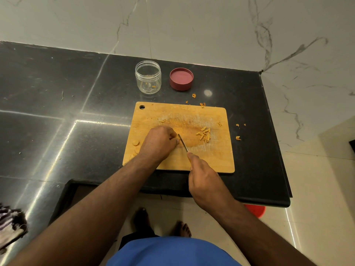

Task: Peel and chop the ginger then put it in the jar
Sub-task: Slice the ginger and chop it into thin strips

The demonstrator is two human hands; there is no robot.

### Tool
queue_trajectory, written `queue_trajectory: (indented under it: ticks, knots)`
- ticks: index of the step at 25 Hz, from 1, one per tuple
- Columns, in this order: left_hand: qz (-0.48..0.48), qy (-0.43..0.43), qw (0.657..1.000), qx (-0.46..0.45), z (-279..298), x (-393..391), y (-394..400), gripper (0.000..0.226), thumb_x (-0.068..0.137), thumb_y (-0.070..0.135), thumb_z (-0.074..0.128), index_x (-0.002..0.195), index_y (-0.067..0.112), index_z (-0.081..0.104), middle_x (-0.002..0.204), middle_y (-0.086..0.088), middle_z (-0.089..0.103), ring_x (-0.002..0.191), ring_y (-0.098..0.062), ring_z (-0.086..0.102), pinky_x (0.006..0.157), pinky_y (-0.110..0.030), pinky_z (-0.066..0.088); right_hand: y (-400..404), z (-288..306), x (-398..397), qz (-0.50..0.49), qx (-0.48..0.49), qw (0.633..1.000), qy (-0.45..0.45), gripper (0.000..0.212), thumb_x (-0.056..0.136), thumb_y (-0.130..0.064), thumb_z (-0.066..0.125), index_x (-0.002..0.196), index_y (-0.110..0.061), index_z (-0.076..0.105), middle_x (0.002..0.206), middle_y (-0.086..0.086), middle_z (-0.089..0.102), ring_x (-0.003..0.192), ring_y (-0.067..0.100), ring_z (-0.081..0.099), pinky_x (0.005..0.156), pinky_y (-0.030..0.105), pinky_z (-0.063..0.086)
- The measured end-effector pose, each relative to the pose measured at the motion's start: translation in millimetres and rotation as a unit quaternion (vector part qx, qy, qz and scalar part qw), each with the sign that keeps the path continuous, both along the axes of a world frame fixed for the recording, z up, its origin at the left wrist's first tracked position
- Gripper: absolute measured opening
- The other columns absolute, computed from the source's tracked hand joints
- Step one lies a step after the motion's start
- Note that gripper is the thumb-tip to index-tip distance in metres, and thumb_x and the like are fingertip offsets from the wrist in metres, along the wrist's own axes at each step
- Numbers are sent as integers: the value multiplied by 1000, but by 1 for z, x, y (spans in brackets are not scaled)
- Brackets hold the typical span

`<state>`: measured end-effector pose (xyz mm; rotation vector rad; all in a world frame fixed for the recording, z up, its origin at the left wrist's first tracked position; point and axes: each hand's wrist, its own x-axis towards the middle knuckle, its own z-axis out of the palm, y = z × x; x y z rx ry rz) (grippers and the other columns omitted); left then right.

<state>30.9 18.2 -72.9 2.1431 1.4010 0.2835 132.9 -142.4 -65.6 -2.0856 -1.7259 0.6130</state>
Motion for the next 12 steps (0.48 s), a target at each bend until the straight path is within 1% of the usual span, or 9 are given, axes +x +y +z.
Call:
queue_trajectory:
  ticks: [2, 4, 7, 8, 10, 12]
  knots:
    - [-2, 3, 1000, 2, 0, 0, 0, 23, 92, 25, 68, 113, 16, 74, 107, 2, 72, 90, -10, 61, 72, -23, 45, 0, -2, -2, 12, 17, 1000, 6, 50, 100, -9, 36, 150, -12, 31, 125, 8, 55, 99, 22, 59, 84, 37, 52]
    - [-1, 5, 1000, 3, -1, 0, 0, 23, 92, 25, 68, 112, 16, 74, 106, 2, 72, 88, -10, 60, 71, -23, 44, 1, -1, -1, 1, 16, 999, 33, 49, 100, -10, 38, 149, -17, 32, 119, 4, 58, 93, 17, 59, 80, 36, 53]
    - [3, 13, 1000, 8, 1, 2, -1, 23, 92, 26, 67, 111, 16, 74, 106, 3, 72, 88, -9, 60, 71, -23, 44, -1, 0, -1, -13, 13, 999, 36, 48, 101, -13, 38, 148, -21, 32, 109, 0, 58, 83, 12, 56, 74, 34, 52]
    - [4, 15, 1000, 8, 1, 2, -1, 23, 92, 26, 67, 112, 16, 74, 106, 3, 72, 89, -9, 60, 71, -23, 44, -5, 1, -2, -15, 9, 999, 41, 48, 101, -14, 37, 148, -22, 31, 109, 0, 58, 83, 12, 56, 73, 34, 52]
    - [7, 14, 1000, 2, 3, 2, -2, 24, 93, 25, 66, 114, 16, 73, 108, 2, 71, 91, -10, 60, 73, -24, 46, -17, 5, -4, -26, -7, 998, 57, 47, 103, -17, 37, 149, -25, 30, 114, -1, 57, 86, 13, 57, 73, 33, 52]
    - [5, 9, 1000, -5, 2, 0, -1, 24, 93, 26, 67, 115, 17, 73, 110, 2, 71, 94, -11, 60, 77, -25, 48, -29, 7, -3, -36, -5, 998, 42, 46, 103, -17, 36, 149, -23, 31, 118, 1, 56, 88, 13, 59, 74, 31, 52]
